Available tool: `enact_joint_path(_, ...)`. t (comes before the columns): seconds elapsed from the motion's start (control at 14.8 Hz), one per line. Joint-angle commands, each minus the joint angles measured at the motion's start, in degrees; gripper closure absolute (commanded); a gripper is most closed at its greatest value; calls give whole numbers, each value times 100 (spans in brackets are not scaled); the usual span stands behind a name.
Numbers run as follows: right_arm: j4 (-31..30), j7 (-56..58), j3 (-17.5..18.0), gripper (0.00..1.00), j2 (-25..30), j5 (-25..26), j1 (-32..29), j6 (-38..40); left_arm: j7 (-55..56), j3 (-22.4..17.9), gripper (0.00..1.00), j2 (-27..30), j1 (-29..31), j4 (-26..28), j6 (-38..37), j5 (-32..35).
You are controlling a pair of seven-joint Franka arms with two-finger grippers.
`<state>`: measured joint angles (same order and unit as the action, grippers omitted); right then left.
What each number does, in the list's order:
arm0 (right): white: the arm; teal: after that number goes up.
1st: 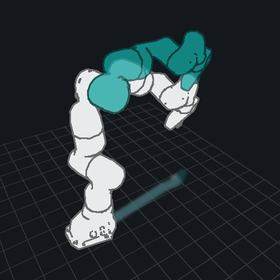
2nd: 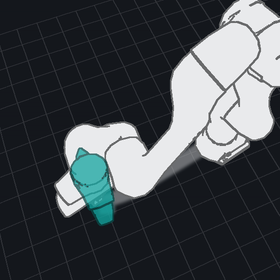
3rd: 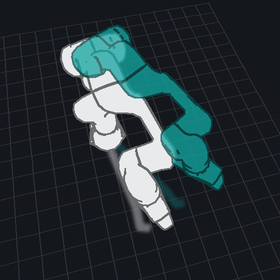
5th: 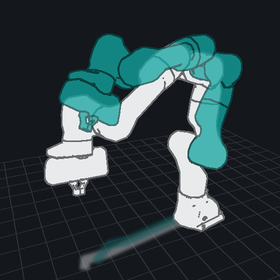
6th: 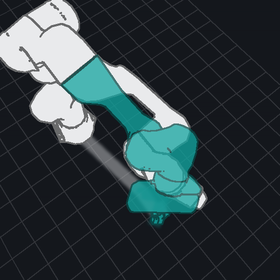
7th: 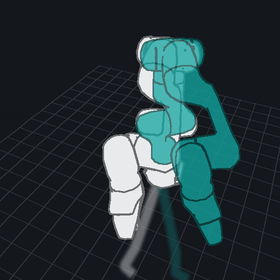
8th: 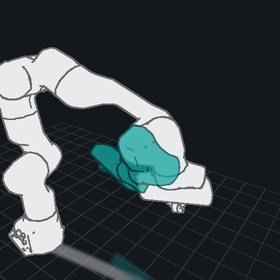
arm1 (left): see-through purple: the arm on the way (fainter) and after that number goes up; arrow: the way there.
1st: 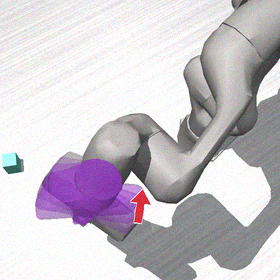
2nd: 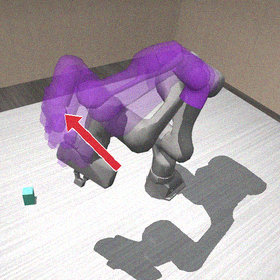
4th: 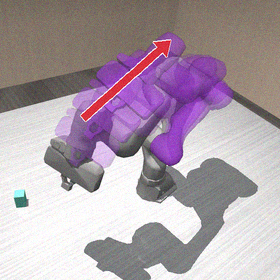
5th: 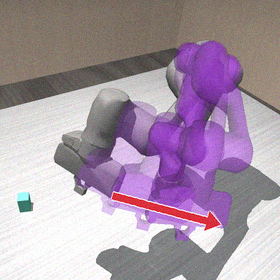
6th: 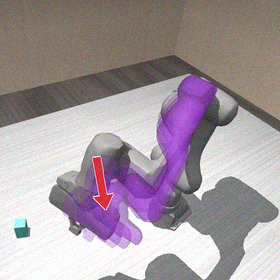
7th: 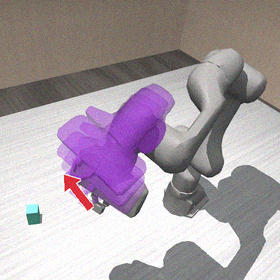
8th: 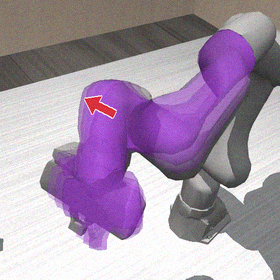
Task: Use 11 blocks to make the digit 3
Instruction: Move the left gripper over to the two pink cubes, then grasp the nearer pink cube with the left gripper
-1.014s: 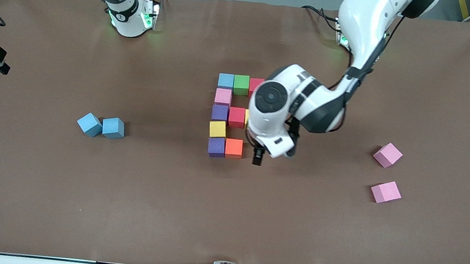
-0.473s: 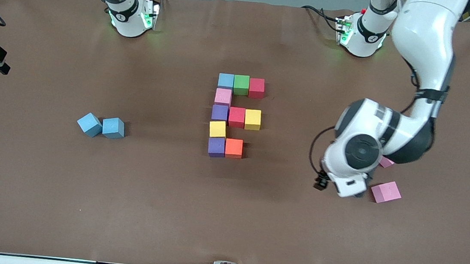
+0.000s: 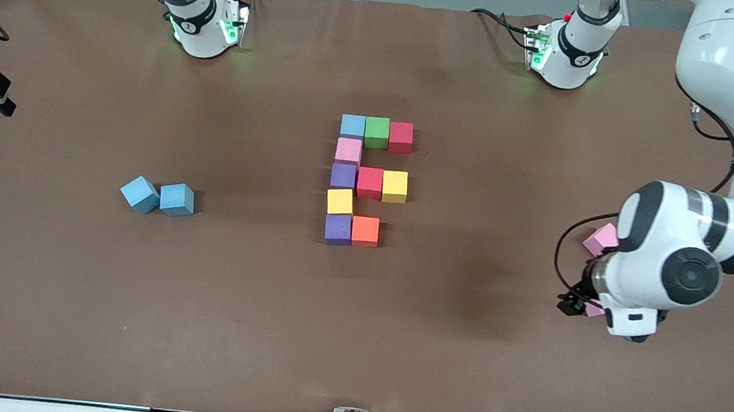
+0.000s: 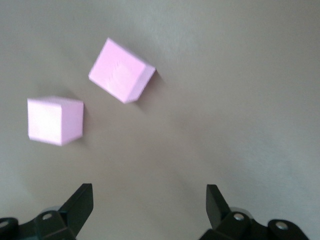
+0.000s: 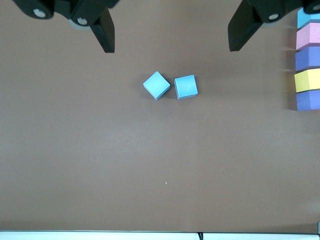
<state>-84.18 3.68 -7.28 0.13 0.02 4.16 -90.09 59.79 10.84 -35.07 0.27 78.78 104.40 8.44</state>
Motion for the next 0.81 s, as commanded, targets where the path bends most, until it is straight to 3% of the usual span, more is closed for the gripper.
enact_joint_path(0.0, 59, -78, 7, 0, -22, 16, 15, 1, -1062, 23, 1, 159, 227, 409, 439, 43)
enact_joint_path(0.27, 59, -78, 7, 0, -22, 16, 24, 1, -2243, 14, 1, 89, 676, 963, 1449, 244)
enact_joint_path(0.41, 59, -78, 7, 0, -22, 16, 24, 1, -2550, 23, 1, 1, 764, 1060, 1714, 613)
enact_joint_path(0.74, 59, -78, 16, 0, -22, 16, 24, 1, -3376, 23, 1, -263, 940, 1201, 2321, 685)
